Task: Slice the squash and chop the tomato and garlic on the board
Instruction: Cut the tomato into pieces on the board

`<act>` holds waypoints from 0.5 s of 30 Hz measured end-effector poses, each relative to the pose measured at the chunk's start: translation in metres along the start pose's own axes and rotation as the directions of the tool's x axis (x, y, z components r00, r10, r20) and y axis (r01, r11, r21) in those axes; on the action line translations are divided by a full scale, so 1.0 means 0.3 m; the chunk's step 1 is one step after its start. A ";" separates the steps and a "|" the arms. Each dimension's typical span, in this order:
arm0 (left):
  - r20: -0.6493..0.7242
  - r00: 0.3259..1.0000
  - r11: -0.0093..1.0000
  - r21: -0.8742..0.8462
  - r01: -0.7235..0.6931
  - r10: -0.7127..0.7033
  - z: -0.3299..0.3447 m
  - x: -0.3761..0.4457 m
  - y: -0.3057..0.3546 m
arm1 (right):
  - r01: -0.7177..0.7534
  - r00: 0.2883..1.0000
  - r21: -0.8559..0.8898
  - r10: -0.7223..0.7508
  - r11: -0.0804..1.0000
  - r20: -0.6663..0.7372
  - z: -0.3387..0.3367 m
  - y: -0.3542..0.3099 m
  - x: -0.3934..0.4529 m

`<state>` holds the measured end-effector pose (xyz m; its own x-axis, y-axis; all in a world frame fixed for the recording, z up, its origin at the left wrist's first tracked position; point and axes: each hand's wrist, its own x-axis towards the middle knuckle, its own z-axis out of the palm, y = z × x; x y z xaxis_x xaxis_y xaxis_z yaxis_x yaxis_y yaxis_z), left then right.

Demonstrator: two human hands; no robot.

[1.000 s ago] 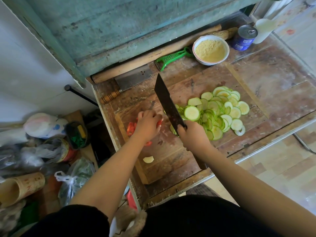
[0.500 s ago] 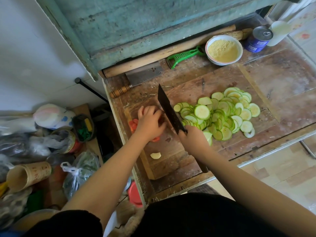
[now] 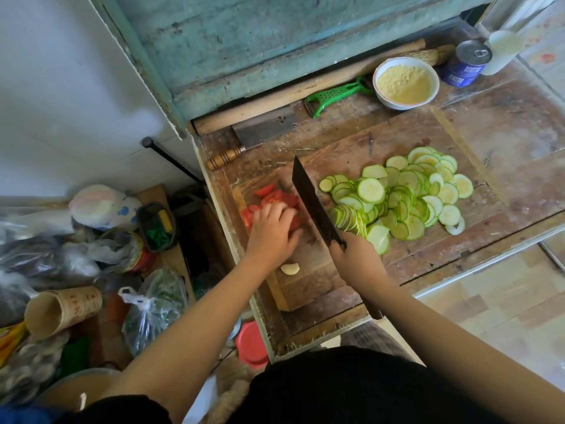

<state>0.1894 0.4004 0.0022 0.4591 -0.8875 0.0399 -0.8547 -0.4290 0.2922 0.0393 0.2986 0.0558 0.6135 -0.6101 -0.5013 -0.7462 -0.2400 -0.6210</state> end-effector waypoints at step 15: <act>0.162 0.921 0.825 -0.411 0.389 -0.353 0.114 -0.123 0.175 | 0.036 0.997 -0.023 -0.034 0.999 0.076 -0.065 0.100 -0.015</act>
<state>0.1191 0.4049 -0.0165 0.6858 -0.6932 -0.2215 -0.4267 -0.6296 0.6493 0.0091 0.2796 0.0512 0.6566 -0.5427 -0.5237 -0.7291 -0.2790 -0.6250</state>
